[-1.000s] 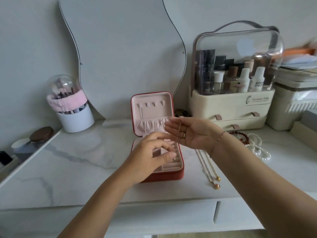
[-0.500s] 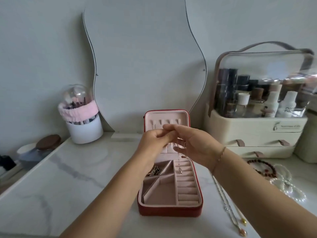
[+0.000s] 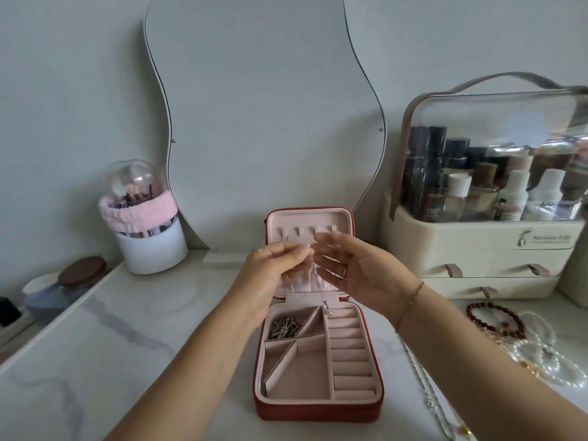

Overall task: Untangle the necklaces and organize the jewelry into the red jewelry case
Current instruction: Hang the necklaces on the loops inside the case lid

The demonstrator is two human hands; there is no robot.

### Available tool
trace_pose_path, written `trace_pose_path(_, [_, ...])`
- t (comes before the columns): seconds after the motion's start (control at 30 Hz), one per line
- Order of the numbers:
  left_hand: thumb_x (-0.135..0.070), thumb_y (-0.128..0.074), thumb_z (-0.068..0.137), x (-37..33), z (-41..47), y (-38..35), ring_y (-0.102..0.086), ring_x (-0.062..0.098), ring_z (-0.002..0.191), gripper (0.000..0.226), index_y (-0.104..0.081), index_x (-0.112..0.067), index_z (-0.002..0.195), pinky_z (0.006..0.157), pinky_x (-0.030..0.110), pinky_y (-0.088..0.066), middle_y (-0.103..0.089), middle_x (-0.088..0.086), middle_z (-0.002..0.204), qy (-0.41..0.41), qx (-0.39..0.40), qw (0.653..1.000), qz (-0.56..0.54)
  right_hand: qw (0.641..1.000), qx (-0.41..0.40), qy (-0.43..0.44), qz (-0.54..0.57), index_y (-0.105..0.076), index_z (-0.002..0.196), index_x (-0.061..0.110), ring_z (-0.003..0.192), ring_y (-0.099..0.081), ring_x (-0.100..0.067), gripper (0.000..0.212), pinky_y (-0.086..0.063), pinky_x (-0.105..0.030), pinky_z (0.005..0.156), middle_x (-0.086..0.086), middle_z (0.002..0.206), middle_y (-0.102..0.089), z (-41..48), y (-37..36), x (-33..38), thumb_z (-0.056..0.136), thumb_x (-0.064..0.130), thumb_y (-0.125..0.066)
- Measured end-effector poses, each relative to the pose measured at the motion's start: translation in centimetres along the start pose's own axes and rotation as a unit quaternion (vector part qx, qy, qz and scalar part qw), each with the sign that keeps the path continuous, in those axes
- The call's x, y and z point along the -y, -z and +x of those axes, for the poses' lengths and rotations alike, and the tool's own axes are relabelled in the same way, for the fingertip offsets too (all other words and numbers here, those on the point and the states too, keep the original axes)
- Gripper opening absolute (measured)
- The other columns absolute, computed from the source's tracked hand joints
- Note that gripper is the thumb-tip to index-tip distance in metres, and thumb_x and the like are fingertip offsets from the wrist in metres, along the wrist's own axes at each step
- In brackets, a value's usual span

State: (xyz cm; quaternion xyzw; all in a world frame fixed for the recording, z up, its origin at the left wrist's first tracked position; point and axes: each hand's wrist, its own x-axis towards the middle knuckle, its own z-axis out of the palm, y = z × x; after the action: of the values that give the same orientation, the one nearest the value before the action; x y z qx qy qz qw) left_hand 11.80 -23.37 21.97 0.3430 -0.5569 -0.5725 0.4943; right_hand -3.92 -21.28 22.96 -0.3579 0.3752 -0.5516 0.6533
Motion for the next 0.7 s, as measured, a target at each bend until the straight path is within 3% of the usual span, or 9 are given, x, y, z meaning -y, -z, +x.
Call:
trace_pose_path(0.13, [-0.027, -0.069, 0.067, 0.0, -0.3, -0.1, -0.063, 0.012, 0.075, 0.011, -0.076, -0.019, 0.068, 0.076, 0.027, -0.044, -0.071, 0.002, 0.075, -0.002, 0.027, 0.999, 0.020, 0.999, -0.010, -0.027, 0.025, -0.072, 0.082, 0.014, 0.067, -0.065, -0.010, 0.016, -0.048, -0.028, 0.084, 0.000, 0.078, -0.071, 0.2, -0.3, 0.0, 0.088, 0.024, -0.060])
trace_pose_path(0.27, [-0.016, -0.066, 0.080, -0.2, -0.3, -0.1, -0.065, 0.009, 0.070, 0.010, -0.075, -0.014, 0.080, 0.067, 0.018, -0.051, -0.070, -0.001, 0.073, 0.007, 0.009, 1.000, -0.009, 0.996, -0.035, -0.022, -0.078, -0.069, 0.082, 0.012, 0.065, -0.059, -0.012, 0.015, -0.047, -0.025, 0.072, -0.002, 0.074, -0.067, -0.3, 0.0, -0.7, 0.086, 0.025, -0.064])
trace_pose_path(0.43, [-0.013, -0.064, 0.086, -0.4, -0.5, -0.6, -0.063, 0.007, 0.066, 0.018, -0.076, -0.017, 0.074, 0.067, 0.019, -0.046, -0.070, -0.002, 0.069, -0.001, -0.021, 1.000, -0.011, 0.981, -0.030, 0.035, -0.189, -0.070, 0.088, 0.008, 0.070, -0.059, -0.010, 0.037, -0.045, -0.024, 0.073, -0.001, 0.076, -0.068, -1.2, 0.0, -1.7, 0.067, 0.039, -0.071])
trace_pose_path(0.53, [-0.012, -0.064, 0.086, -0.5, -0.7, -0.9, -0.060, 0.006, 0.066, 0.021, -0.076, -0.017, 0.070, 0.070, 0.022, -0.044, -0.070, -0.003, 0.068, 0.001, -0.030, 0.999, -0.017, 0.977, -0.024, 0.066, -0.199, -0.070, 0.084, 0.012, 0.074, -0.057, -0.011, 0.034, -0.043, -0.025, 0.074, -0.001, 0.077, -0.068, -1.3, -0.2, -1.8, 0.064, 0.040, -0.072])
trace_pose_path(0.7, [-0.016, -0.063, 0.083, -1.1, -0.6, -1.2, -0.047, 0.007, 0.060, 0.024, -0.069, -0.019, 0.059, 0.065, 0.025, -0.037, -0.058, -0.004, 0.064, -0.009, -0.020, 1.000, 0.009, 0.972, -0.011, 0.108, -0.209, -0.070, 0.102, 0.017, 0.086, -0.054, -0.008, 0.023, -0.037, -0.027, 0.081, 0.009, 0.086, -0.066, -1.0, -0.4, -1.1, 0.082, 0.029, -0.067])
